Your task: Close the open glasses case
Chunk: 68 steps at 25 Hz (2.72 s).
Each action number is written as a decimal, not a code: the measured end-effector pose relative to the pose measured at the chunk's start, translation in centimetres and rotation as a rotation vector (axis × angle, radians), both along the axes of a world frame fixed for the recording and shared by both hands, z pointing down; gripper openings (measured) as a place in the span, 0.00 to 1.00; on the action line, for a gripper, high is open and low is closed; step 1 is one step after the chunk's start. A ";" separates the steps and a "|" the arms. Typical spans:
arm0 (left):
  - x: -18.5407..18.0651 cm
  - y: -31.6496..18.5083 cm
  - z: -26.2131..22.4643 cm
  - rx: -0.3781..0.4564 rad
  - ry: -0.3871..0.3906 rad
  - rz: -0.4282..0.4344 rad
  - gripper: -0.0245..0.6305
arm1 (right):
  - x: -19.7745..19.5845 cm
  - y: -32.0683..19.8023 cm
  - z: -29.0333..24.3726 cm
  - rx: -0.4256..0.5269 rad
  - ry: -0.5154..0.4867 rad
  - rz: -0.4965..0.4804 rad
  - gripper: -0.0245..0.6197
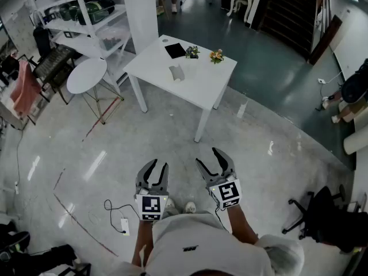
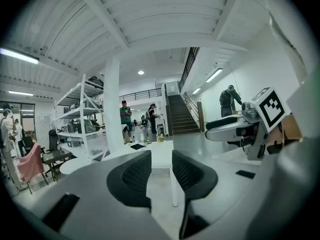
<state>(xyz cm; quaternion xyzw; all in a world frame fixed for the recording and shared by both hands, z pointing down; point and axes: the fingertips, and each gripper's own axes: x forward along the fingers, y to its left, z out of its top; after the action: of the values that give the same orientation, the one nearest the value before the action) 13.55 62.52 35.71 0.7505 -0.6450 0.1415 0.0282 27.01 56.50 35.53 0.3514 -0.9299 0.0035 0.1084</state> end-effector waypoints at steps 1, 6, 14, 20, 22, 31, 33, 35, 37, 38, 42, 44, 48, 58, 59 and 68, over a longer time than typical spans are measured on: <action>0.5 0.1 -0.1 0.005 -0.004 -0.004 0.25 | 0.2 0.0 0.0 -0.003 -0.011 -0.008 0.46; 2.6 0.2 -0.1 0.013 -0.011 -0.012 0.25 | 1.3 0.3 0.3 -0.028 -0.055 -0.027 0.46; 2.1 -1.8 0.3 0.015 -0.010 -0.033 0.25 | 0.8 -1.7 0.5 -0.028 -0.053 -0.036 0.43; 0.5 -4.5 1.0 0.015 -0.012 -0.030 0.27 | -0.7 -4.3 1.0 -0.018 -0.027 -0.042 0.43; -0.3 -5.5 1.2 0.014 -0.010 -0.028 0.27 | -1.5 -5.3 1.1 -0.018 -0.021 -0.041 0.43; -3.9 -10.3 1.0 0.012 -0.006 0.000 0.28 | -4.9 -9.5 1.3 -0.028 -0.003 -0.026 0.42; -4.6 -11.5 0.9 0.016 -0.007 0.006 0.28 | -5.5 -10.5 1.2 -0.028 -0.003 -0.018 0.42; -5.3 -12.4 0.9 0.015 -0.006 0.013 0.28 | -6.1 -11.4 1.2 -0.029 -0.003 -0.010 0.42; -5.8 -13.3 0.9 0.012 -0.006 0.021 0.28 | -6.7 -12.3 1.2 -0.030 -0.001 -0.004 0.42; -6.1 -13.8 0.9 0.012 -0.006 0.026 0.28 | -7.0 -12.8 1.2 -0.030 0.000 -0.001 0.42; -7.4 -16.0 1.2 0.007 -0.005 0.044 0.28 | -8.2 -14.7 1.6 -0.035 0.004 0.018 0.42; -8.0 -17.0 1.4 0.005 -0.003 0.054 0.28 | -8.8 -15.6 1.7 -0.037 0.006 0.029 0.42; -9.4 -18.8 1.3 0.007 -0.003 0.074 0.28 | -10.2 -17.2 1.7 -0.038 0.007 0.046 0.41; -11.7 -22.2 2.0 -0.002 0.008 0.105 0.28 | -12.6 -20.1 2.2 -0.045 0.017 0.072 0.41; -11.8 -22.6 2.0 -0.002 0.008 0.108 0.28 | -12.8 -20.4 2.1 -0.044 0.017 0.074 0.41; -12.9 -25.9 2.1 -0.004 0.002 0.125 0.28 | -13.8 -23.5 2.5 -0.047 0.018 0.089 0.41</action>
<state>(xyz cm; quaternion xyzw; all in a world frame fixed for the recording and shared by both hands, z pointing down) 0.61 36.65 37.83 0.7894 -0.5964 0.1437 0.0213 13.19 33.01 38.05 0.3898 -0.9120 0.0272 0.1245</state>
